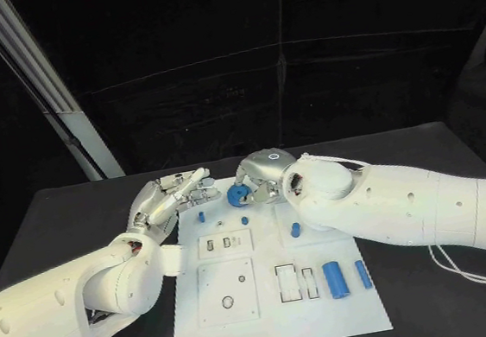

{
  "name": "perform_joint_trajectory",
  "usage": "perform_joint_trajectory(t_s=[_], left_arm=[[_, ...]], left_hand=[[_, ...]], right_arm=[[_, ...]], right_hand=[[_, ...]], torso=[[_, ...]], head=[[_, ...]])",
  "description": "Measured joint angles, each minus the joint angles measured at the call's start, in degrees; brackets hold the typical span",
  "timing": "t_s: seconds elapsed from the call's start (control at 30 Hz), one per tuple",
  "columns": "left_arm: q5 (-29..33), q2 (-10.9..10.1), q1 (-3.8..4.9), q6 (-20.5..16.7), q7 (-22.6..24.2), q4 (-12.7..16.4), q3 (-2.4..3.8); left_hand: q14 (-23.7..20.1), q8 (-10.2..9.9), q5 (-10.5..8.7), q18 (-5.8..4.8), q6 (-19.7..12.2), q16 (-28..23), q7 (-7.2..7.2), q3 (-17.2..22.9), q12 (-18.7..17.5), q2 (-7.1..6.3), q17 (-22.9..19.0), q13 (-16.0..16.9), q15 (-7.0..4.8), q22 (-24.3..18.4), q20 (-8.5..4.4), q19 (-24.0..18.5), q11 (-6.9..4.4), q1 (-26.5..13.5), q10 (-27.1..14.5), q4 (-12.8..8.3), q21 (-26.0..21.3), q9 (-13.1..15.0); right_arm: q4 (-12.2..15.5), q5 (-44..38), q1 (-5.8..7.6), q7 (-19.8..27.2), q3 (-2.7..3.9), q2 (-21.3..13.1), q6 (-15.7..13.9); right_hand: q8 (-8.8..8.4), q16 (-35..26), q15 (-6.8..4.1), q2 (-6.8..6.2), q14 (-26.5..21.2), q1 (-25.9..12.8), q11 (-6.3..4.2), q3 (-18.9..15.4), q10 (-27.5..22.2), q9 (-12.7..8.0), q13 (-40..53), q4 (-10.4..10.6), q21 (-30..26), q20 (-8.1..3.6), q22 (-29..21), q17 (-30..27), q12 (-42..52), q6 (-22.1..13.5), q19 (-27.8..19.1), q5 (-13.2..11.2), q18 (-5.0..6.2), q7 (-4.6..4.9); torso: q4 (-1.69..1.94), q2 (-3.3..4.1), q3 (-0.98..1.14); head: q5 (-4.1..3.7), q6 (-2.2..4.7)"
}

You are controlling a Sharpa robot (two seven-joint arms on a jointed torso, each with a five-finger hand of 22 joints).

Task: Assemble the parts on the task board

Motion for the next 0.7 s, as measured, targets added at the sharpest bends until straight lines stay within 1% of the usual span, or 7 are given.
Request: perform_joint_trajectory(t_s=[0.27, 0.4, 0.53, 0.57, 0.6, 0.67, 0.7], left_arm=[[0.0, 0.11, 0.0, 0.08, -0.03, -0.12, 0.0], [0.0, 0.14, 0.0, 0.11, -0.05, -0.15, 0.0], [0.0, 0.17, 0.01, 0.15, -0.07, -0.17, 0.0], [0.0, 0.17, 0.01, 0.15, -0.07, -0.18, 0.0], [0.0, 0.17, 0.01, 0.16, -0.08, -0.19, 0.0], [0.0, 0.18, 0.01, 0.17, -0.09, -0.2, 0.0], [0.0, 0.18, 0.01, 0.18, -0.09, -0.2, 0.0]], left_hand=[[0.0, 0.0, 0.0, 0.0, 0.0, 0.0, 0.0, 0.0, 0.0, 0.0, -0.01, 0.0, 0.0, 0.0, 0.0, 0.0, 0.0, 0.0, 0.0, 0.0, 0.0, 0.0], [0.0, 0.0, 0.0, 0.0, 0.0, 0.0, 0.0, 0.0, 0.0, 0.0, -0.01, 0.0, 0.0, 0.0, 0.0, 0.0, 0.0, 0.0, 0.0, 0.0, 0.0, 0.0], [0.0, 0.0, 0.0, 0.0, 0.0, 0.0, 0.0, 0.0, 0.0, 0.0, -0.01, 0.0, 0.0, 0.0, 0.0, 0.0, 0.0, 0.0, 0.0, 0.0, 0.0, 0.0], [0.0, 0.0, 0.0, 0.0, 0.0, 0.0, 0.0, 0.0, 0.0, 0.0, -0.01, 0.0, 0.0, 0.0, 0.0, 0.0, 0.0, 0.0, 0.0, 0.0, 0.0, 0.0], [0.0, 0.0, 0.0, 0.0, 0.0, 0.0, 0.0, 0.0, 0.0, 0.0, -0.01, 0.0, 0.0, 0.0, 0.0, 0.0, 0.0, 0.0, 0.0, 0.0, 0.0, 0.0], [0.0, 0.0, 0.0, 0.0, 0.0, 0.0, 0.0, 0.0, 0.0, 0.0, -0.01, 0.0, 0.0, 0.01, 0.0, 0.0, 0.0, 0.0, 0.0, 0.0, 0.0, 0.0], [0.0, 0.0, 0.0, 0.0, 0.0, 0.0, 0.0, 0.0, 0.0, 0.0, -0.01, 0.0, 0.0, 0.01, 0.0, 0.0, 0.0, 0.0, 0.0, 0.0, 0.0, 0.0]], right_arm=[[-1.59, -0.26, -0.14, -0.13, -0.16, 1.48, 0.17], [-2.35, -0.35, -0.15, -0.19, -0.17, 1.97, 0.18], [-2.86, -0.4, -0.15, -0.25, -0.16, 2.3, 0.17], [-2.95, -0.41, -0.15, -0.27, -0.16, 2.38, 0.17], [-3.02, -0.42, -0.15, -0.29, -0.16, 2.44, 0.18], [-3.16, -0.44, -0.15, -0.34, -0.17, 2.57, 0.23], [-3.2, -0.44, -0.15, -0.36, -0.17, 2.6, 0.26]], right_hand=[[-0.31, 0.0, 0.0, 0.03, 0.0, -0.47, 0.0, 0.16, 0.0, 0.01, 0.0, 0.16, 0.0, 0.0, 0.0, 0.0, -0.31, 0.07, 0.0, 0.0, 0.0, -0.08], [-0.66, 0.0, 0.0, -0.41, 0.0, -1.2, 0.0, 0.36, 0.0, 0.01, 0.0, 0.17, 0.0, 0.0, 0.0, 0.0, -0.7, 0.09, 0.0, -0.27, 0.0, -0.11], [-1.99, 0.0, 0.0, -1.04, 0.0, -2.15, 0.08, 0.6, -0.06, 0.09, 0.0, 0.25, 0.0, 0.0, 0.0, 0.0, -1.35, -0.44, 0.0, -2.48, 0.01, -0.32], [-2.46, 0.0, 0.1, -1.13, -0.06, -2.72, 0.39, 0.57, -0.08, 0.2, 0.0, 0.48, 0.0, 0.0, 0.0, 0.0, -1.6, -1.31, 0.0, -3.07, 0.0, -0.13], [-2.92, 0.0, 0.46, -1.04, -0.04, -3.22, 0.54, 0.41, -0.11, 0.23, 0.0, 0.74, 0.0, 0.07, 0.0, 0.0, -1.84, -2.06, 0.04, -3.57, 0.01, 0.11], [-4.17, 0.0, 0.63, -1.54, 0.0, -4.13, 0.74, -0.01, 0.09, 0.04, 0.0, 1.3, 0.0, 0.64, 0.0, -0.01, -2.46, -3.99, 0.0, -5.16, 0.0, 0.48], [-4.69, 0.0, 0.92, -1.88, -0.14, -4.45, 0.87, -0.24, -0.02, -0.02, 0.0, 1.53, 0.0, 0.63, 0.0, -0.01, -2.72, -4.77, 0.01, -5.8, 0.01, 0.65]], torso=[[-0.13, -0.02, 0.03], [-0.13, -0.04, 0.05], [-0.14, -0.05, 0.05], [-0.14, -0.05, 0.05], [-0.15, -0.05, 0.05], [-0.17, -0.05, 0.05], [-0.18, -0.05, 0.05]], head=[[0.1, -0.12], [0.1, -0.12], [0.13, -0.12], [0.13, -0.12], [0.14, -0.12], [0.16, -0.12], [0.16, -0.12]])
